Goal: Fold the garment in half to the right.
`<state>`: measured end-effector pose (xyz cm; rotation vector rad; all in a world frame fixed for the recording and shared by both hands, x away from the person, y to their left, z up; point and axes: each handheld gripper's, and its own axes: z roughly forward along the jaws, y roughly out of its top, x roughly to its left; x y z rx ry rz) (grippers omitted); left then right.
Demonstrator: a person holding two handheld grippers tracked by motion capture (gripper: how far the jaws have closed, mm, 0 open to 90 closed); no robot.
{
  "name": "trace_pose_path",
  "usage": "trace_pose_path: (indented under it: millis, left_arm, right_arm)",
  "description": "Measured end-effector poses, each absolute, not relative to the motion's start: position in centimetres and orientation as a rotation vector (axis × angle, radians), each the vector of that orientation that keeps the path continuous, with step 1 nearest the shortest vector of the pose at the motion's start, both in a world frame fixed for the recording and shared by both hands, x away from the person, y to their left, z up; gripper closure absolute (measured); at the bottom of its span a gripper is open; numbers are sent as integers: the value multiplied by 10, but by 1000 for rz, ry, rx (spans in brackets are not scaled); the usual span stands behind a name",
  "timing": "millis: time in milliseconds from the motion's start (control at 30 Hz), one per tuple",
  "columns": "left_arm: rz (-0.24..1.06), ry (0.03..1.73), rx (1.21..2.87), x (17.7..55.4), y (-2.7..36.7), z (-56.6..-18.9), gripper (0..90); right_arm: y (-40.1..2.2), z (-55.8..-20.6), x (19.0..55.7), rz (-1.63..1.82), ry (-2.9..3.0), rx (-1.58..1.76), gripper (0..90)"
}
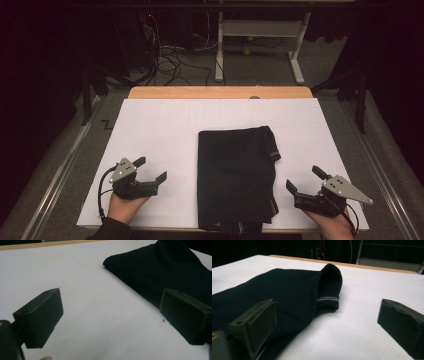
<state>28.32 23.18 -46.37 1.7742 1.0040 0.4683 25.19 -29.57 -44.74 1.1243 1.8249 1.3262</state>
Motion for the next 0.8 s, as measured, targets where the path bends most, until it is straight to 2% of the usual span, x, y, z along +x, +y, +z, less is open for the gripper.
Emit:
trace_pose_path:
  millis: [800]
  left_arm:
    - [455,946,1732,279,234,-460,33]
  right_arm:
    - [-300,-447,244,1355,1780,1112,2]
